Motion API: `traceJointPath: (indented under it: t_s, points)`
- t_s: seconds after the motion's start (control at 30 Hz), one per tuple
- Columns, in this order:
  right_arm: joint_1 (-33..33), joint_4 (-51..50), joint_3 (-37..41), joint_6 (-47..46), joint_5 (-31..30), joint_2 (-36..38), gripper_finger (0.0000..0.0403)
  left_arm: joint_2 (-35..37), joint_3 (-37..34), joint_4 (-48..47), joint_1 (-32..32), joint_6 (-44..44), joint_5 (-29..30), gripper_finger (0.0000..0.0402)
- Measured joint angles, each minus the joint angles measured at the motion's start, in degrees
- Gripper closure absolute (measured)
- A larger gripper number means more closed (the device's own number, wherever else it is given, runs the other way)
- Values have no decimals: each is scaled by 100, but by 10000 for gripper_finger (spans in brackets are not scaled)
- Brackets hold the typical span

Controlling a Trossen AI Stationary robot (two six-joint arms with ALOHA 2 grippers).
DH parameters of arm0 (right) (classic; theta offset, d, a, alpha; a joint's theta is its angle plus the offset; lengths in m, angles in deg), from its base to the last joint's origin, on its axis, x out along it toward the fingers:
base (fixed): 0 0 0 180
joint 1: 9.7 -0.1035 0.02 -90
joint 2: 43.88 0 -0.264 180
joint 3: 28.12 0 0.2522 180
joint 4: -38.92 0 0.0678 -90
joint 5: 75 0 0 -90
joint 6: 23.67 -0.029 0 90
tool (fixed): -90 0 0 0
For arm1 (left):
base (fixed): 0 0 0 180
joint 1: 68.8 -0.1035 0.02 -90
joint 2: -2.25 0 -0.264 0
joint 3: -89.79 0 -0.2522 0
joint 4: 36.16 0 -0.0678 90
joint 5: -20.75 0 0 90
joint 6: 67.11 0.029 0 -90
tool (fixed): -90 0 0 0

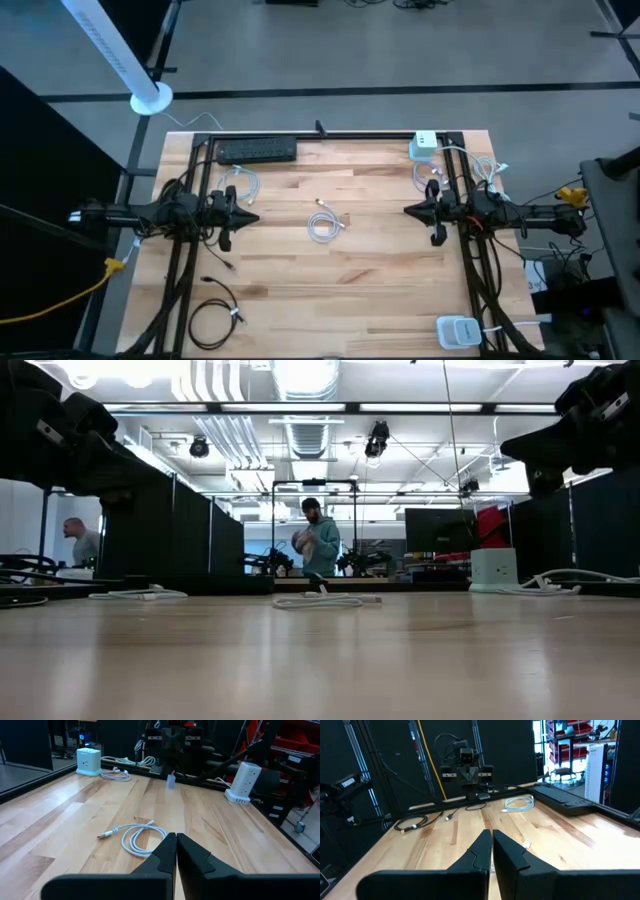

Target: Insert USB

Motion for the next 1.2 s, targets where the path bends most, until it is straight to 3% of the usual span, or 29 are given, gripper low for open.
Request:
traceJointPath:
  t_s: [0.07,0.27,0.47,0.67,0.8,0.97,1.1,1.2]
  points:
    - [-2,-7,1,100,-75,-3,403,-2,2,2,-2,0,-1,402]
    - [0,22,-1,713,-1300,-512,403,-1,2,0,0,0,-1,402]
    - [-2,309,-1,627,-1340,-1800,403,-2,1,1,-2,0,0,402]
    - [0,1739,-1,-1381,-1347,-3341,403,0,2,0,0,0,0,402]
    - [-2,2644,-59,-1905,-1338,-4261,403,0,2,1,-2,0,0,402]
    - [-2,1792,-1013,-2577,-1149,-5227,403,-2,2,0,0,0,0,402]
    - [-2,448,-2138,-2239,-1083,-6166,403,-8,0,22,-2,43,4,402]
    - [0,132,-2841,-1847,-1090,-6892,403,-10,0,24,-1,44,3,402]
